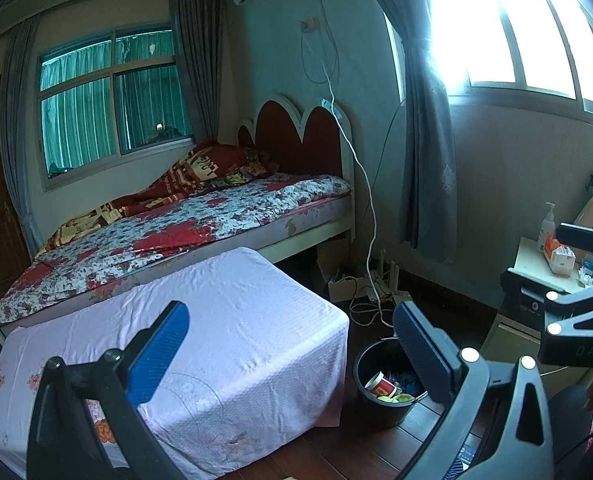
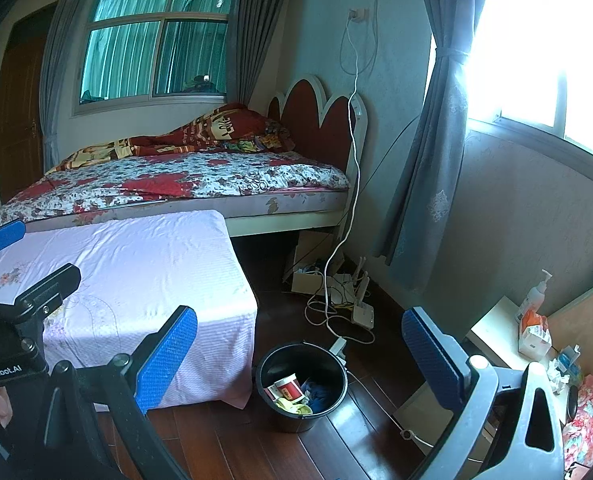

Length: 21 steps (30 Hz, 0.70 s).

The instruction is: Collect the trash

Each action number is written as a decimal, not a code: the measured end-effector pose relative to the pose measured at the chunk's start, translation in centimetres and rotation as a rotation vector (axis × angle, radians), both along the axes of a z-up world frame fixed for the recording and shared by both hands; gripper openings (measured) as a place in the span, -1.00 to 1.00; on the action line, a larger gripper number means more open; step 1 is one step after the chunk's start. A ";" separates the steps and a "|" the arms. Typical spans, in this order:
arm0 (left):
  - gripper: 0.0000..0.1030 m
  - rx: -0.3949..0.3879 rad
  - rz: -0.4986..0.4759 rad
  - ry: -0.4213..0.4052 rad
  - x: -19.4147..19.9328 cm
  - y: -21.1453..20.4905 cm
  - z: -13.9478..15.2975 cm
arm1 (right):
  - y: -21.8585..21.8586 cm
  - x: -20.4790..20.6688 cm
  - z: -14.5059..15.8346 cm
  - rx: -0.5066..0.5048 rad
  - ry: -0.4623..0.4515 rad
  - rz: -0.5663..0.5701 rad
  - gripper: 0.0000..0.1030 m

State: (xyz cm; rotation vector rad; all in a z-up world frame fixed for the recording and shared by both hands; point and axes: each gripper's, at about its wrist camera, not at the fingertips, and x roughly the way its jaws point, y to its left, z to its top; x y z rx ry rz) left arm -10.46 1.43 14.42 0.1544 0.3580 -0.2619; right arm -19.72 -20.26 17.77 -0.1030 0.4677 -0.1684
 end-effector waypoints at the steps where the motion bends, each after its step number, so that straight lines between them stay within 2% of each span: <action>1: 0.99 -0.001 -0.002 0.001 0.1 -0.1 0.1 | 0.0 0.0 0.0 0.000 -0.001 0.000 1.00; 21: 0.99 0.006 -0.004 -0.008 0.0 -0.6 0.0 | -0.7 0.1 0.3 0.001 -0.001 0.003 1.00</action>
